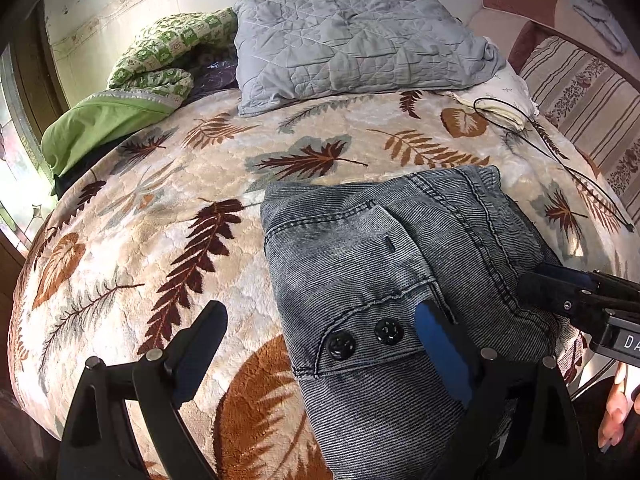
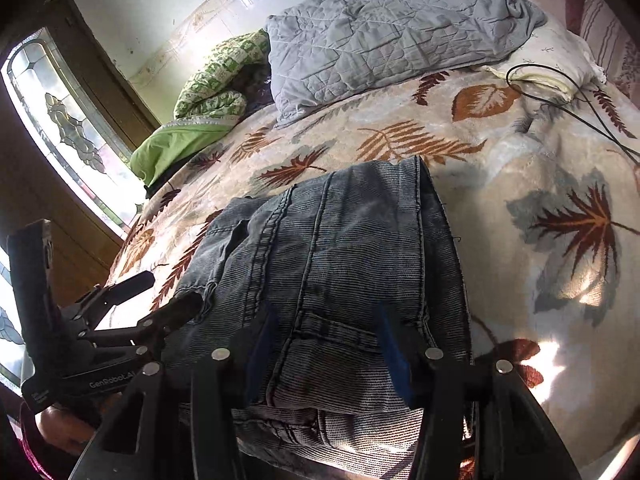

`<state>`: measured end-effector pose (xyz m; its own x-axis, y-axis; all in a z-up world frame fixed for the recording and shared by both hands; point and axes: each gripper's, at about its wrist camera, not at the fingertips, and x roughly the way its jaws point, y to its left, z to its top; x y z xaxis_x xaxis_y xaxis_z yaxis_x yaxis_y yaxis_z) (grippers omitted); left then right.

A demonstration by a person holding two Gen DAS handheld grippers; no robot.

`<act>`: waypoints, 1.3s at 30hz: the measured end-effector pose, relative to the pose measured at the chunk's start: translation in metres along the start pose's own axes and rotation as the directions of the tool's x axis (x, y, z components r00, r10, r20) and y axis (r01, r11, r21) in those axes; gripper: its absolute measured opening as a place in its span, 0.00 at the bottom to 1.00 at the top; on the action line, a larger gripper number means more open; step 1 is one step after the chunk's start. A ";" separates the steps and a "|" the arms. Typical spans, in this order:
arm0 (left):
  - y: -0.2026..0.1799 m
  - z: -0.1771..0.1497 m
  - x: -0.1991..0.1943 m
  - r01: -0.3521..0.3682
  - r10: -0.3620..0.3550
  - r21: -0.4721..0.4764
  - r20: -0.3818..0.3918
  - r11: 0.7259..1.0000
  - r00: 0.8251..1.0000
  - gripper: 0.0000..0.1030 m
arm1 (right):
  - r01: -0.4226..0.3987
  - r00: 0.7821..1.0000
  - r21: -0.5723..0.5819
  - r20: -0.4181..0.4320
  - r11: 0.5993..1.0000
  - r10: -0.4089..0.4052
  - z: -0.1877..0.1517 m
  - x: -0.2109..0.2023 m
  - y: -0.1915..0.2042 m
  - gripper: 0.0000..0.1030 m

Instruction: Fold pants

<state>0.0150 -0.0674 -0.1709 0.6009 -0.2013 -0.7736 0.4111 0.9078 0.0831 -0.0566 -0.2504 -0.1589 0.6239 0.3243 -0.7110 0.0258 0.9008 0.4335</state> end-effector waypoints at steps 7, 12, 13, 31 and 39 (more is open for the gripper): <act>-0.005 -0.011 0.014 -0.051 0.051 0.034 -0.003 0.998 0.999 0.99 | 0.010 0.999 0.023 -0.036 1.000 -0.010 -0.006 0.012 -0.006 0.54; -0.001 -0.015 0.020 -0.033 0.034 0.025 -0.007 0.999 0.999 1.00 | 0.031 0.999 -0.006 -0.029 1.000 -0.031 -0.009 0.015 -0.002 0.54; -0.001 -0.015 0.020 -0.033 0.033 0.027 -0.006 0.999 0.999 1.00 | 0.029 0.999 -0.004 -0.028 1.000 -0.029 -0.009 0.015 -0.002 0.54; -0.005 -0.016 0.011 -0.056 0.055 0.049 0.029 0.997 0.998 1.00 | -0.023 1.000 0.045 -0.017 0.999 0.024 -0.009 0.013 -0.011 0.54; 0.001 -0.007 -0.012 -0.092 0.087 0.059 0.085 0.994 0.993 1.00 | -0.070 0.998 0.087 0.005 0.994 0.069 -0.006 0.007 -0.018 0.54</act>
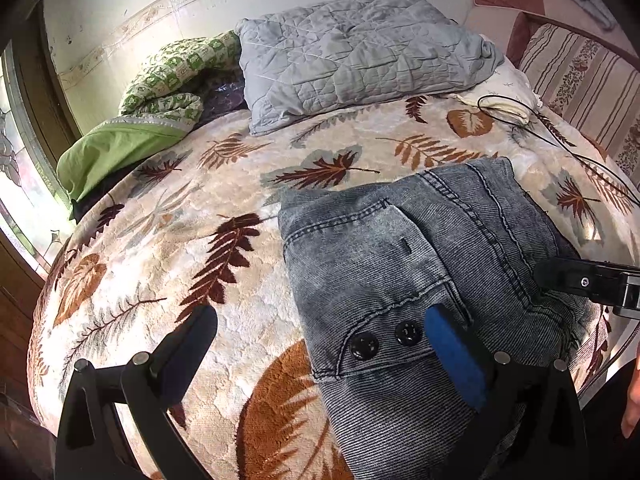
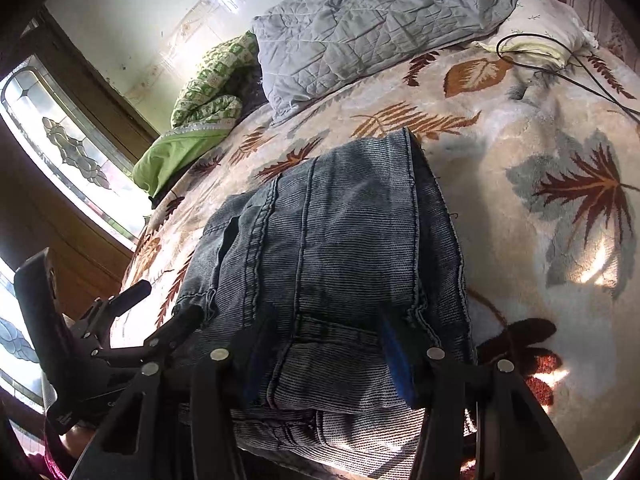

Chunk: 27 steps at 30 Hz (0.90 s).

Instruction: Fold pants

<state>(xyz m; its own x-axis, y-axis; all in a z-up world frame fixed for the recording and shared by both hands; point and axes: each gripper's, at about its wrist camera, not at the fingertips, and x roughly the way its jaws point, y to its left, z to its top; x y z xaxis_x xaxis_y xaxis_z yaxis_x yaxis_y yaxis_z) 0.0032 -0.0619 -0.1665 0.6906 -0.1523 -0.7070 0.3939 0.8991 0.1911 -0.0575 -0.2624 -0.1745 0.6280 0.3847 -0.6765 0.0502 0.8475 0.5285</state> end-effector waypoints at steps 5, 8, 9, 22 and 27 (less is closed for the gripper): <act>0.019 0.015 -0.021 -0.053 0.056 -0.038 0.071 0.998 0.996 1.00 | 0.001 0.999 -0.014 0.053 1.000 0.000 0.002 -0.011 0.005 0.54; 0.030 0.021 -0.032 -0.079 0.085 -0.059 0.103 0.995 0.991 1.00 | 0.016 0.994 -0.062 0.105 0.998 -0.010 0.003 -0.021 0.014 0.54; 0.033 0.023 -0.035 -0.084 0.091 -0.064 0.111 0.994 0.990 1.00 | 0.021 0.992 -0.076 0.123 0.997 -0.012 0.003 -0.024 0.018 0.54; 0.050 0.027 -0.046 -0.108 0.122 -0.105 0.133 0.989 0.984 1.00 | 0.067 0.978 -0.144 0.205 0.987 -0.036 0.002 -0.038 0.032 0.54; 0.052 0.024 -0.039 -0.101 0.112 -0.106 0.106 0.989 0.988 1.00 | 0.081 0.975 -0.137 0.217 0.987 -0.050 0.003 -0.041 0.030 0.54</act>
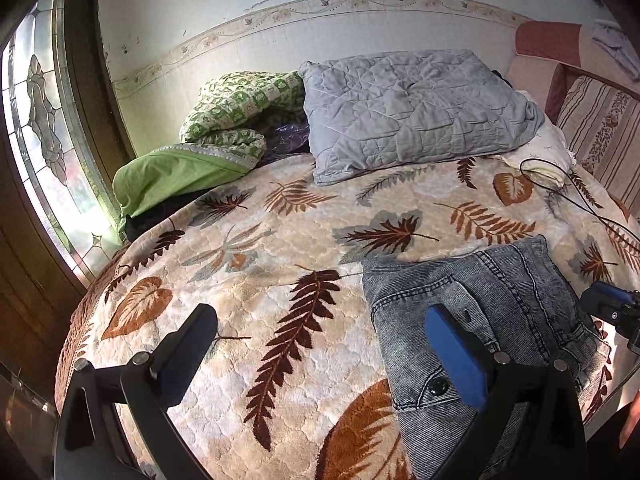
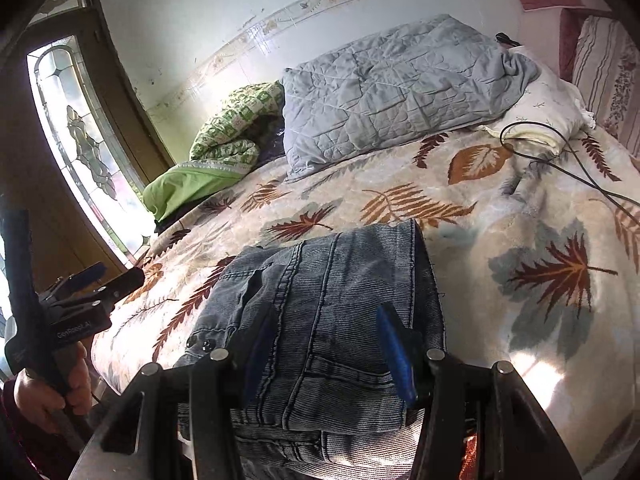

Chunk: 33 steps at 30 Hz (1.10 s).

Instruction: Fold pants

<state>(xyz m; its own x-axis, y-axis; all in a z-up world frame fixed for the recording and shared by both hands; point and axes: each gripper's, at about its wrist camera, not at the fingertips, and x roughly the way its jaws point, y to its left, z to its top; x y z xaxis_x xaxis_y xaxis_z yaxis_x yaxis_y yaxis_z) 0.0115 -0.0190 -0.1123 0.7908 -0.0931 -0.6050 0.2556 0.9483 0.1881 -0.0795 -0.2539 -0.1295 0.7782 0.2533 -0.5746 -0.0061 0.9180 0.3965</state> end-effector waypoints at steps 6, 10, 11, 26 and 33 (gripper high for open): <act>0.011 -0.016 0.035 0.115 -0.129 -0.084 -0.184 0.990 0.975 1.00 | 0.051 0.998 0.030 -0.028 0.998 -0.050 0.003 -0.002 -0.020 0.61; 0.017 -0.027 0.055 0.170 -0.204 -0.145 -0.268 0.975 0.942 1.00 | 0.072 0.995 0.112 -0.078 0.991 -0.063 0.002 -0.002 -0.046 0.61; 0.018 -0.029 0.059 0.183 -0.224 -0.162 -0.285 0.970 0.932 1.00 | 0.069 0.995 0.138 -0.088 0.988 -0.057 0.002 -0.002 -0.052 0.61; 0.007 -0.025 0.075 0.398 -0.487 -0.302 -0.333 0.866 0.807 1.00 | -0.010 0.988 0.297 -0.141 0.955 0.054 0.002 0.010 -0.078 0.61; -0.004 -0.026 0.087 0.427 -0.545 -0.355 -0.381 0.832 0.747 1.00 | -0.003 0.985 0.288 -0.165 0.958 0.053 0.005 0.015 -0.079 0.61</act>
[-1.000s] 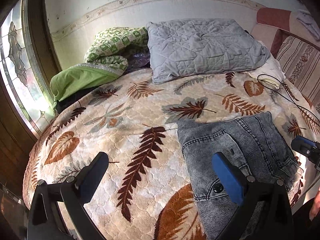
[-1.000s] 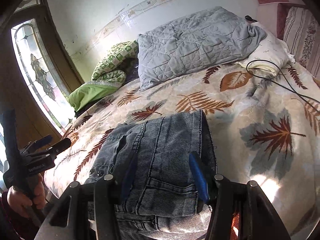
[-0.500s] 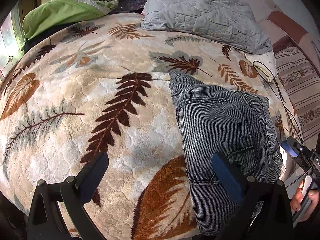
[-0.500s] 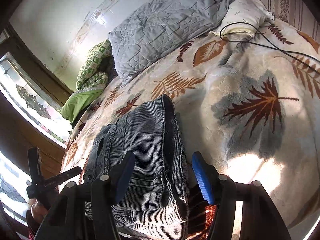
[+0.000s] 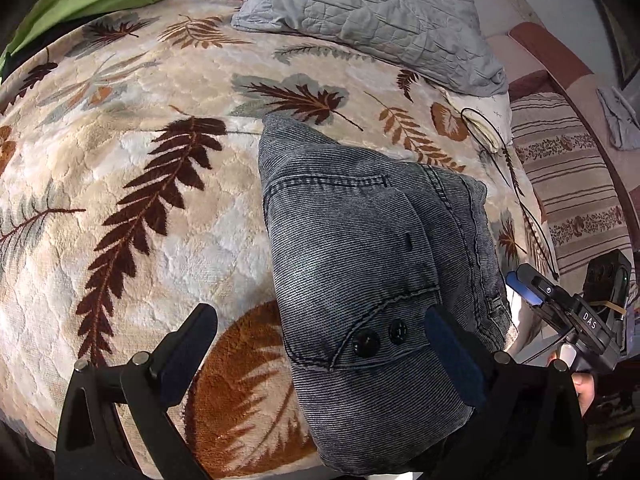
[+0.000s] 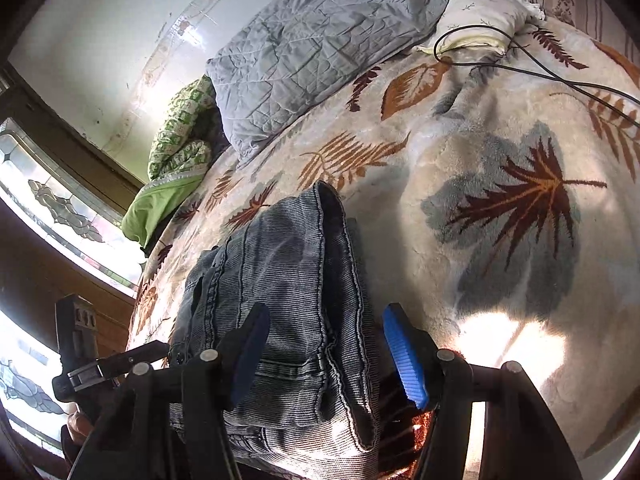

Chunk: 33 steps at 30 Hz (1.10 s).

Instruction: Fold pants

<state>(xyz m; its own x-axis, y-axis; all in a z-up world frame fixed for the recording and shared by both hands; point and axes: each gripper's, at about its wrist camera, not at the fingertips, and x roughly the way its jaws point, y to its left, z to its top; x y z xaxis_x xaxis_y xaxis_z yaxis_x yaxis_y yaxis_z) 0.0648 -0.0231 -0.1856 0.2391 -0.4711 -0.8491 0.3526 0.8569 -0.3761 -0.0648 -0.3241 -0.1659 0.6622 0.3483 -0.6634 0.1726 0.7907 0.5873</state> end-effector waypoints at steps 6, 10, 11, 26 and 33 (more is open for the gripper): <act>-0.005 0.012 0.016 0.077 -0.077 0.006 -0.051 0.997 0.996 1.00 | -0.004 0.998 -0.032 -0.068 0.999 0.002 0.014 0.011 -0.008 0.61; -0.004 0.017 0.023 0.115 -0.116 -0.007 -0.070 0.993 0.991 1.00 | -0.048 0.993 0.041 -0.104 0.998 0.052 0.016 0.020 -0.023 0.61; -0.005 0.017 0.022 0.116 -0.116 -0.002 -0.061 0.993 0.991 0.98 | -0.056 0.992 0.049 -0.109 0.997 0.061 0.016 0.021 -0.025 0.61; -0.008 0.011 0.022 0.082 -0.083 -0.009 -0.050 0.997 0.995 0.89 | -0.098 0.983 -0.001 -0.155 0.995 0.097 0.007 0.039 -0.005 0.62; -0.017 0.002 0.027 0.051 -0.052 -0.011 -0.077 0.999 0.996 0.93 | -0.153 0.975 0.024 -0.158 0.988 0.155 0.005 0.040 -0.004 0.62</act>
<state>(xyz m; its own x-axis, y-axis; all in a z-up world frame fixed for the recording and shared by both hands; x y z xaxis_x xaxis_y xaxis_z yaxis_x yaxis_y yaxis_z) 0.0672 -0.0512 -0.2010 0.1499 -0.4972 -0.8546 0.3540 0.8340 -0.4232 -0.0353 -0.3161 -0.1923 0.5575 0.5416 -0.6292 0.0868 0.7158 0.6929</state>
